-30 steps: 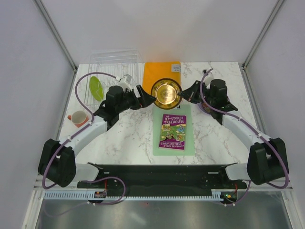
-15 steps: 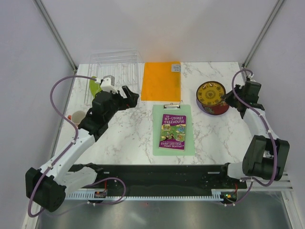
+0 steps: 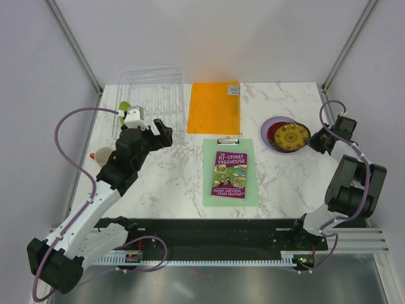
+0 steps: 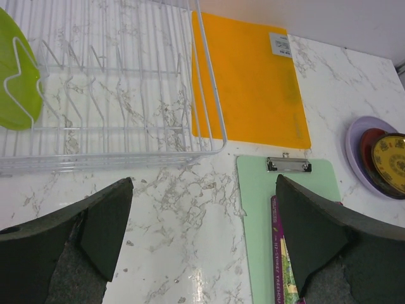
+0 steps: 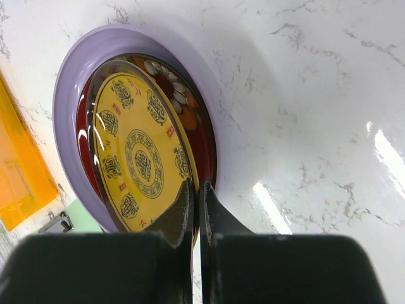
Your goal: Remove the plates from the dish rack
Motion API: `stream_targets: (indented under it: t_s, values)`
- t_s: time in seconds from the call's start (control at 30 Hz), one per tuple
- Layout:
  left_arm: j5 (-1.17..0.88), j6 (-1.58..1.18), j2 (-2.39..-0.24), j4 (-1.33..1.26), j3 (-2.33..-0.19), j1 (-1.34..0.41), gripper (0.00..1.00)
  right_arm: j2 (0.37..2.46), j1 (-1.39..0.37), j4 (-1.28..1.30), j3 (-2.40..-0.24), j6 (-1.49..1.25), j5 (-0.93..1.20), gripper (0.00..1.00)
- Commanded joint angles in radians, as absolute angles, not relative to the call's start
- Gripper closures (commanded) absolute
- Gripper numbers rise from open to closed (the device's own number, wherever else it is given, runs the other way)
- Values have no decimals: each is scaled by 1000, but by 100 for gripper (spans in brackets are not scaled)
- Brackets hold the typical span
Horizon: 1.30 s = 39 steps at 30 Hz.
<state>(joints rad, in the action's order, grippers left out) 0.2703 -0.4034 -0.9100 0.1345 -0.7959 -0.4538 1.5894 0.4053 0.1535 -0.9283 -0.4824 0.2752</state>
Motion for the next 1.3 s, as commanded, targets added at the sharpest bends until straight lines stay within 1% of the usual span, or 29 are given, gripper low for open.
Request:
stream_targets:
  t_s: [0.0, 0.2, 0.23, 0.3, 0.33, 0.37, 0.4, 0.47, 0.63, 0.77, 0.87, 1.0, 1.07, 1.17, 1.27]
  values:
    - [328, -354, -896, 146, -792, -453, 0, 1634, 402, 63, -948, -492, 367, 100]
    - [337, -365, -907, 146, -782, -453, 0, 1693, 403, 34, -951, -508, 419, 100]
    - [336, -368, -910, 144, -782, -453, 0, 1698, 403, 31, -951, -506, 419, 98]
    - [334, -368, -917, 146, -784, -453, 0, 1701, 403, 26, -950, -505, 426, 72]
    - [334, -370, -922, 144, -784, -453, 0, 1703, 403, 23, -950, -505, 431, 61]
    - [334, -371, -925, 146, -782, -453, 0, 1706, 402, 18, -950, -506, 434, 43]
    - [334, -371, -934, 144, -787, -453, 0, 1704, 402, 12, -948, -508, 439, 33]
    - [336, -367, -945, 146, -792, -451, 0, 1700, 403, 8, -946, -505, 457, 19]
    - [331, -353, -1005, 153, -824, -433, 0, 1645, 402, -9, -954, -479, 469, 12]
    - [347, -330, -1063, 164, -877, -373, 0, 1548, 400, 32, -951, -453, 445, 10]
    - [318, -315, -1129, 166, -935, -225, 0, 1459, 381, 57, -948, -443, 436, 10]
    - [321, -240, -1250, 114, -1008, -105, 0, 1358, 339, 72, -934, -428, 434, 9]
    - [340, -232, -1325, 85, -1049, -49, 0, 1347, 319, 80, -927, -417, 436, 9]
    - [318, -210, -1418, 49, -1092, -6, 0, 1354, 307, 77, -911, -411, 442, 9]
    - [351, -202, -1491, 40, -1137, -2, 4, 1390, 293, 64, -900, -413, 449, 9]
